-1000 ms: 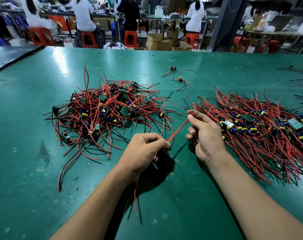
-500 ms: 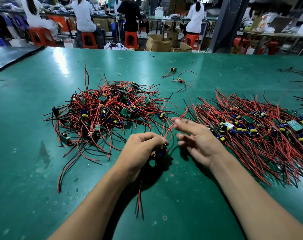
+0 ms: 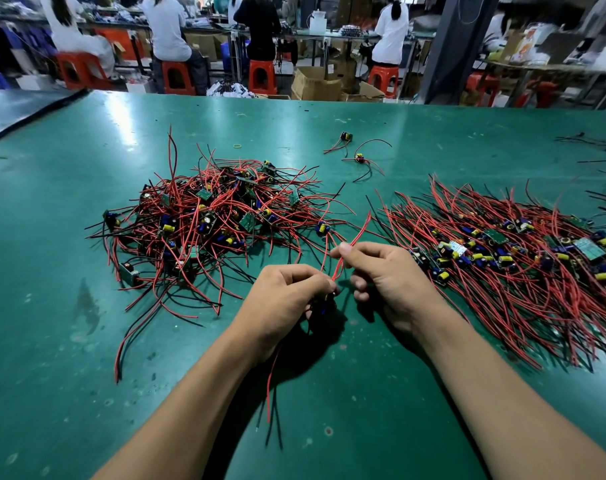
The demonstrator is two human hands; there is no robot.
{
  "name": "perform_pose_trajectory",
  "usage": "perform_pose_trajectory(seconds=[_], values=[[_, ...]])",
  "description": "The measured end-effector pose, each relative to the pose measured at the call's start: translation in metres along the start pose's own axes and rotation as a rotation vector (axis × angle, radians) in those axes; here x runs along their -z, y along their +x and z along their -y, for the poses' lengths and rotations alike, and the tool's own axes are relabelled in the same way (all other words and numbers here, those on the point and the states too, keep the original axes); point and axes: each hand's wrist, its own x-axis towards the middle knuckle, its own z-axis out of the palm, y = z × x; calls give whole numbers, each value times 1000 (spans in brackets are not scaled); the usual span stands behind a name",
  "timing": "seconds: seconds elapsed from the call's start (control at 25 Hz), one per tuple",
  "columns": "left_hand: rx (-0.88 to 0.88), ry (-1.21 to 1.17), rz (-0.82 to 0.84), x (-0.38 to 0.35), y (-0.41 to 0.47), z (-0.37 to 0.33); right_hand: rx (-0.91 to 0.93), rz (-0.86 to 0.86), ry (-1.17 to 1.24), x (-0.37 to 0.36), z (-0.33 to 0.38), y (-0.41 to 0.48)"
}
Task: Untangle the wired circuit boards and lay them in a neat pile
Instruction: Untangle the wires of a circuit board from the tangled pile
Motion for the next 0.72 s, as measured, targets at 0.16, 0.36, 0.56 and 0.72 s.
perform_pose_trajectory(seconds=[0.16,0.36,0.56,0.72], values=[[-3,61,62,-1,-3,-2,61,-249,117,8,4,5],[-5,85,95,-1,-3,-3,133,-351,217,7,4,8],[-9,97,104,0,-3,-3,124,-383,277,10,6,10],[-7,102,118,-1,-4,-4,123,-411,327,11,6,9]])
